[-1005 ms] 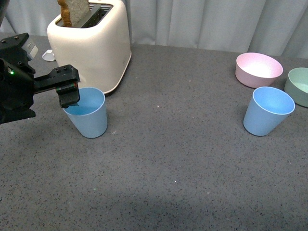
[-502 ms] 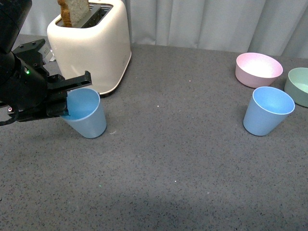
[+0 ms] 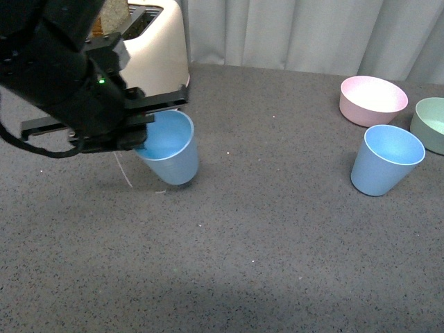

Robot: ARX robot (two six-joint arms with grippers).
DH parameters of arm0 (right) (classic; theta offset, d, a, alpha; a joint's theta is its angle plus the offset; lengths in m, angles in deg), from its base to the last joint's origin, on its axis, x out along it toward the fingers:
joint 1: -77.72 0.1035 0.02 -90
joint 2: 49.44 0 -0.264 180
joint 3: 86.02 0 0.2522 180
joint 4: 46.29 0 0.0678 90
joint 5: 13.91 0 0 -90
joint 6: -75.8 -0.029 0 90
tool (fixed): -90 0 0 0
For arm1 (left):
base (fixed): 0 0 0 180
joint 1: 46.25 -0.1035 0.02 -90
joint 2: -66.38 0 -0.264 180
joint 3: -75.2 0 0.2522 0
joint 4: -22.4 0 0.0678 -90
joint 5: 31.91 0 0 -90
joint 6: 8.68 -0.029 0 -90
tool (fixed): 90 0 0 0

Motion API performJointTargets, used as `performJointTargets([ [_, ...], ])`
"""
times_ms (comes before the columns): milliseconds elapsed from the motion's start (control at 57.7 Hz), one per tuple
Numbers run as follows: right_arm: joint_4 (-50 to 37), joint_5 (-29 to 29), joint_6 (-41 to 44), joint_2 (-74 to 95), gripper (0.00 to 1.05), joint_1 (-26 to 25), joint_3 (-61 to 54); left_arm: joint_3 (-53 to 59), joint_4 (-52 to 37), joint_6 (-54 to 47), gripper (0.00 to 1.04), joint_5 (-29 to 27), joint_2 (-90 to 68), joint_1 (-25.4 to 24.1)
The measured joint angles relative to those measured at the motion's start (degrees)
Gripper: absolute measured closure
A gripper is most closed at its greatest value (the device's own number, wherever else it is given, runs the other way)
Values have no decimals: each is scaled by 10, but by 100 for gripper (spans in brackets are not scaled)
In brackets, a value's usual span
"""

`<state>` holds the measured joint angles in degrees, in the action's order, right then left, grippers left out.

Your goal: Stack blue cups with both arms

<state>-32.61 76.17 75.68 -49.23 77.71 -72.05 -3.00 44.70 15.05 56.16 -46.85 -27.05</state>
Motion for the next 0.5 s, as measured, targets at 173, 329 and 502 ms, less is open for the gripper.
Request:
performJointTargets([
  [173,0,0,0,0,10,0,0,-49,16,22,101,-4,-45,49],
  [329,0,0,0,0,10,0,0,-87,33,35,101,-9,-72,75],
  [502,0,0,0,0,10,0,0,-124,45,52,101,-9,-97,90],
])
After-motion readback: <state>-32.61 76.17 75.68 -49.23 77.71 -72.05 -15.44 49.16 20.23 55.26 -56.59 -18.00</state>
